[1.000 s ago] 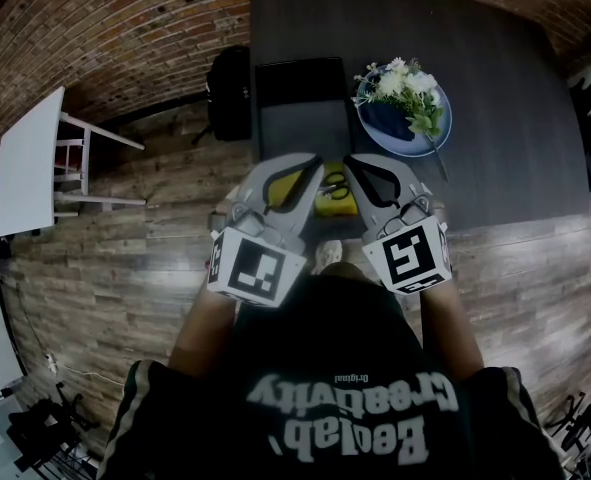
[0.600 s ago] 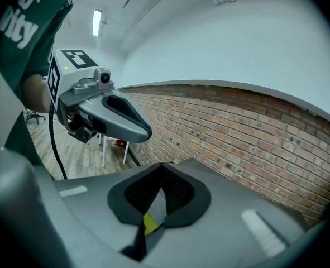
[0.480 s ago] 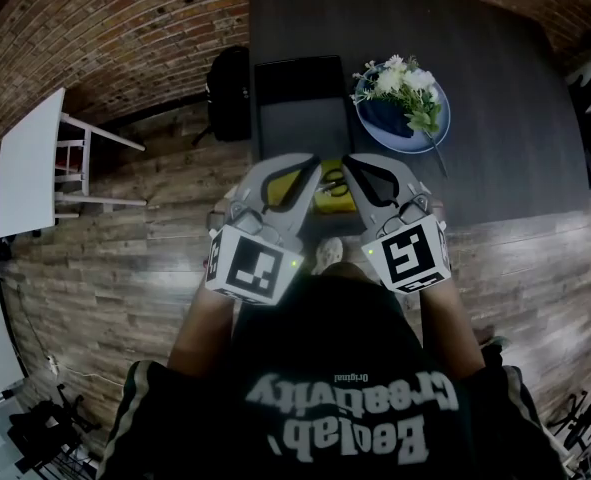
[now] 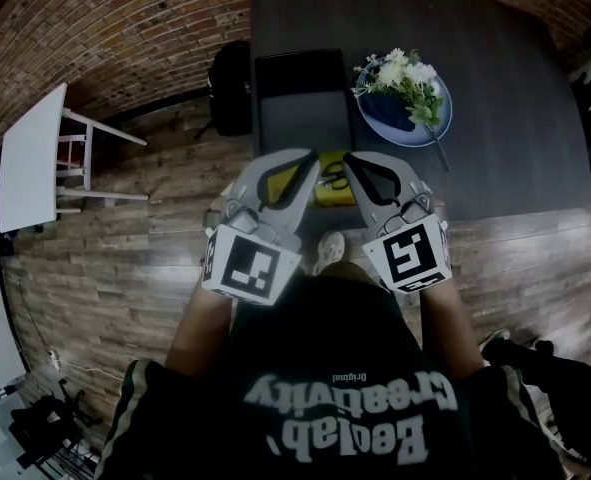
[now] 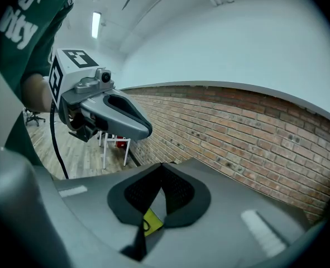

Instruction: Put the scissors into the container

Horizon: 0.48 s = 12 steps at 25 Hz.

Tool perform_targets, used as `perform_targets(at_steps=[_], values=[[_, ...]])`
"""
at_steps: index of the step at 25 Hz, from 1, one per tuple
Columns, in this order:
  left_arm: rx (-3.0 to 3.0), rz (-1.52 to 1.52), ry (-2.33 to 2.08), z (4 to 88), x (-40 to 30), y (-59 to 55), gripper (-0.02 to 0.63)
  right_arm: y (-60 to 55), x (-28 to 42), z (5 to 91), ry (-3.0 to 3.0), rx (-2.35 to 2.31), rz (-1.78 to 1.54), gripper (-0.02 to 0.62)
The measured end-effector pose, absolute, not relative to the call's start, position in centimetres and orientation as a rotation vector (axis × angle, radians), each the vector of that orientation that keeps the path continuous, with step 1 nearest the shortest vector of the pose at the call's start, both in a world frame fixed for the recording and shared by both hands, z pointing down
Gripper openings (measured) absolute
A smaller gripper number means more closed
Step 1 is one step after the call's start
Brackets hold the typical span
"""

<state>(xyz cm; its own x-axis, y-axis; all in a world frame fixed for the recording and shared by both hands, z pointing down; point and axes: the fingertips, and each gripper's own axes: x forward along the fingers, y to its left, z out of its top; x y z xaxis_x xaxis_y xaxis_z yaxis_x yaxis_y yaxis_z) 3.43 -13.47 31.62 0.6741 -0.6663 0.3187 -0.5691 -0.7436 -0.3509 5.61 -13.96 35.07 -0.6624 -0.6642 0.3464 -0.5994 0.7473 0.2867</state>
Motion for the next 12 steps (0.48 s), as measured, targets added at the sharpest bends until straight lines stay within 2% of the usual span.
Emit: perform_targets(at_steps=[12], values=[[-2.687, -0.591, 1.046, 29.8, 2.2, -13.5, 0.002, -13.5, 5.4, 34.1, -2.535, 1.021, -0.199, 0.006]])
